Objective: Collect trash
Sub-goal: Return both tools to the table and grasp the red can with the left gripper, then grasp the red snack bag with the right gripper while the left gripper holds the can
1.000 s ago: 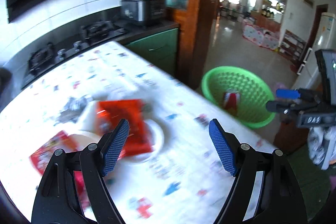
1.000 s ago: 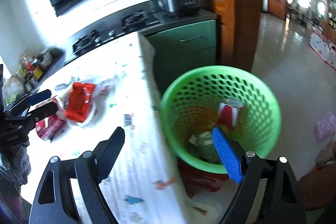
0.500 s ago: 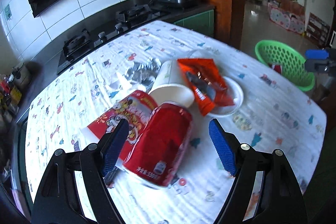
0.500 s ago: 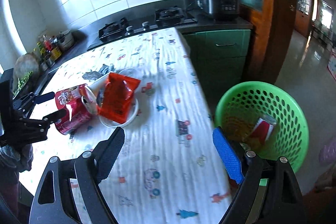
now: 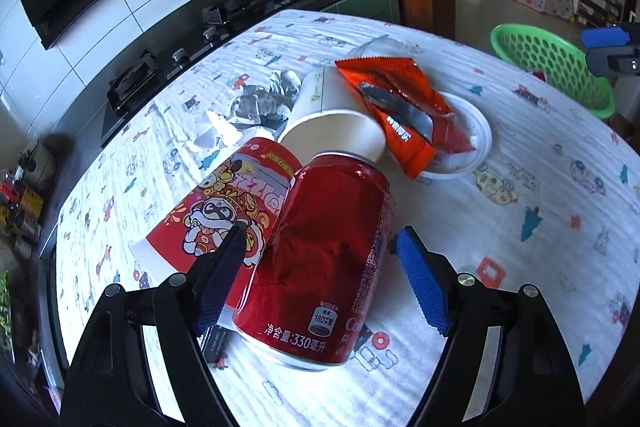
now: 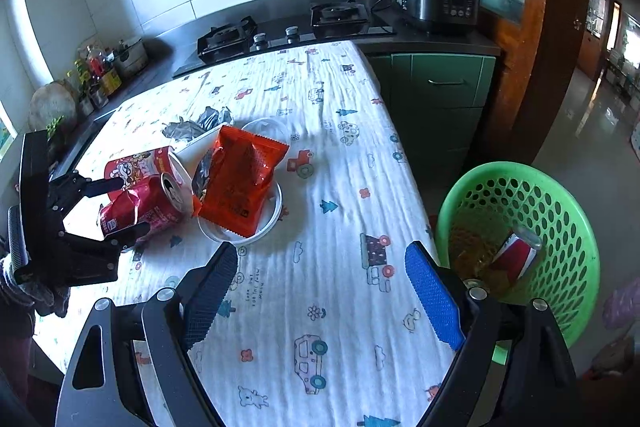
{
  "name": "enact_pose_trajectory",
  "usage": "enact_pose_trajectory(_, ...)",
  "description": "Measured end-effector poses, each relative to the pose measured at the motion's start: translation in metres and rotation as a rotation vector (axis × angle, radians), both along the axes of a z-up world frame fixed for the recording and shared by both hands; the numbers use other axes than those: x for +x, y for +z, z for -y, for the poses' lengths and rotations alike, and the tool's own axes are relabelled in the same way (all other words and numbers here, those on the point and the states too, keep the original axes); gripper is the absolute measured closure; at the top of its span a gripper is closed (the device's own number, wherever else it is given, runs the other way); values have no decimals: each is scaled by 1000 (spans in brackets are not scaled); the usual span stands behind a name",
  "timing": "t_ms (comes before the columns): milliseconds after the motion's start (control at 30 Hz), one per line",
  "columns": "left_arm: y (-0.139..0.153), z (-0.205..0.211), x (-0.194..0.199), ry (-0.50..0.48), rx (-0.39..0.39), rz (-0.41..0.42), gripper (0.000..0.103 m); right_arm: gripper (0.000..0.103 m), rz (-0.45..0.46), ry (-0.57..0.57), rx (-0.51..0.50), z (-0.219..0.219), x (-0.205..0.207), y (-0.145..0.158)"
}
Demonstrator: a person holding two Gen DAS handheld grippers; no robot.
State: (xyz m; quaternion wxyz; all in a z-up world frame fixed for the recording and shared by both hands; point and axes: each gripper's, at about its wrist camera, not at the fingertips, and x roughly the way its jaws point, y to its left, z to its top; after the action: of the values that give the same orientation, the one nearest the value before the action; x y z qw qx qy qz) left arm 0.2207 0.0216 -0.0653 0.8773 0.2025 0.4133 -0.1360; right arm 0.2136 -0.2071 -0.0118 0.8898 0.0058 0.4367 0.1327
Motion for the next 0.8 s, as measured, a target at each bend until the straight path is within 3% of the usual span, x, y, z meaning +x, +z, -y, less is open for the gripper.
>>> enact_pose_trajectory(333,-10,5,-3,-7,54,22,32,20,-49,36,31,-18,21,-12)
enact_pose_trajectory(800,-4,-7,-26,12,-8,-1,33,20,-91,113,58,-70,62,-35)
